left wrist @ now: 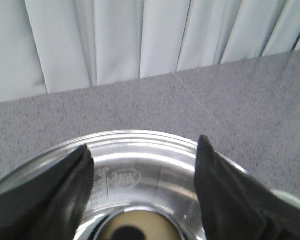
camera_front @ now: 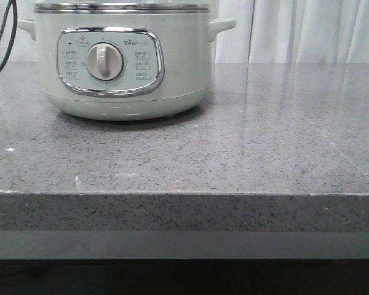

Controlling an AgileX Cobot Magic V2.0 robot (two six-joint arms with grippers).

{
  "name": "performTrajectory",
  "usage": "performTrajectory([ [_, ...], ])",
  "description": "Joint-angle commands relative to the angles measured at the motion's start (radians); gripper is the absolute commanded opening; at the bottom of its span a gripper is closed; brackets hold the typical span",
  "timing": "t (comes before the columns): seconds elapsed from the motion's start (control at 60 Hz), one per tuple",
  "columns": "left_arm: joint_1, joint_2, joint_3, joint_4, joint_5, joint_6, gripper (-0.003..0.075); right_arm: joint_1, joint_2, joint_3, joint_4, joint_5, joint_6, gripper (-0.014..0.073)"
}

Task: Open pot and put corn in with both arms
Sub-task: 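Release the lid knob and raise the left gripper away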

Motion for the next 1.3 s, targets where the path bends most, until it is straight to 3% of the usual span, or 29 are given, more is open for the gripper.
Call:
performTrajectory([
  [0.0, -0.004, -0.055, -0.036, -0.008, -0.089, -0.006, 0.0465, -0.003, -0.007, -0.029, -0.001, -0.08, 0.001, 0.0541],
  [0.183, -0.004, -0.095, -0.036, -0.008, -0.036, -0.006, 0.0439, -0.003, -0.007, -0.029, -0.001, -0.08, 0.001, 0.0541],
  [0.5, -0.004, -0.323, 0.004, 0.031, 0.258, 0.001, 0.0438, -0.003, -0.007, -0.029, -0.001, -0.08, 0.001, 0.0541],
  [1.284, -0.004, -1.151, 0.798, 0.036, 0.267, 0.055, 0.0438, -0.003, -0.007, -0.029, -0.001, -0.074, 0.001, 0.0541],
])
